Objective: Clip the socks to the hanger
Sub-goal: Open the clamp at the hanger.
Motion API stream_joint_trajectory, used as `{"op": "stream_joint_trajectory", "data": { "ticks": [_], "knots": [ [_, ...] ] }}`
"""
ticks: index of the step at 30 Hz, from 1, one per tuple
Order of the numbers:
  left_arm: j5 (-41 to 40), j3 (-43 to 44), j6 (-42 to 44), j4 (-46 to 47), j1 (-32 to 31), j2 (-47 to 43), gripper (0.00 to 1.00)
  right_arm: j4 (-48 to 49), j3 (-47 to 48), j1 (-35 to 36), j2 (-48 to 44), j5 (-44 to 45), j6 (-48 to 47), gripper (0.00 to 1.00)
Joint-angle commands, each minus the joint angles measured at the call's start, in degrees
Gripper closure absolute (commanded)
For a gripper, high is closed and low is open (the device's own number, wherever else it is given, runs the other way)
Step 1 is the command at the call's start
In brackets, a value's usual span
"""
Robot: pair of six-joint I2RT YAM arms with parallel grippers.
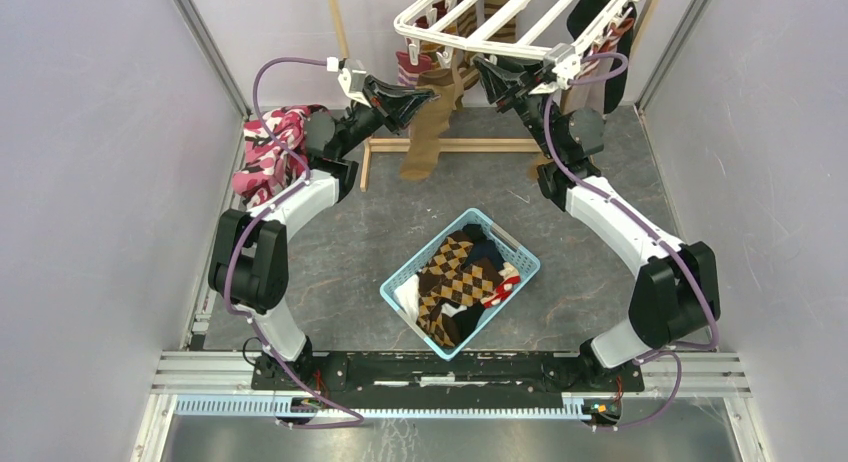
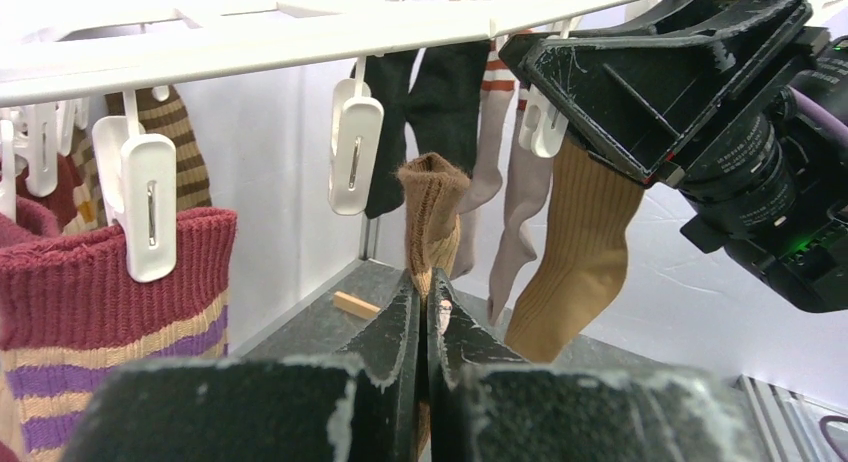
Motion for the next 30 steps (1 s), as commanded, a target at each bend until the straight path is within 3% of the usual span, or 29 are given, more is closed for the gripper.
{"op": "stream_joint_trajectory", "data": {
  "ticks": [1, 5, 12, 30],
  "knots": [
    [2.37, 0.28, -4.24, 4.49, -0.39, -1.84, 0.98, -2.15, 2.72, -0.75, -3.30, 1.55, 7.63, 0.82],
    [5.46, 1.44, -8.53, 7.56, -0.92, -0.32, 0.98, -6.55, 4.20, -1.31, -3.52, 2.34, 12.70, 0.82],
    [11.45, 7.66, -24.76, 16.18, -1.54, 4.86, 0.98, -10.70, 5.68, -2.85, -3.52, 0.86, 17.88, 0.83],
    [15.56, 18.54, -25.32, 2.73, -4.97, 11.53, 0.98, -11.82, 5.69, -3.86, -3.80, -2.34, 21.45, 0.82]
  ]
}}
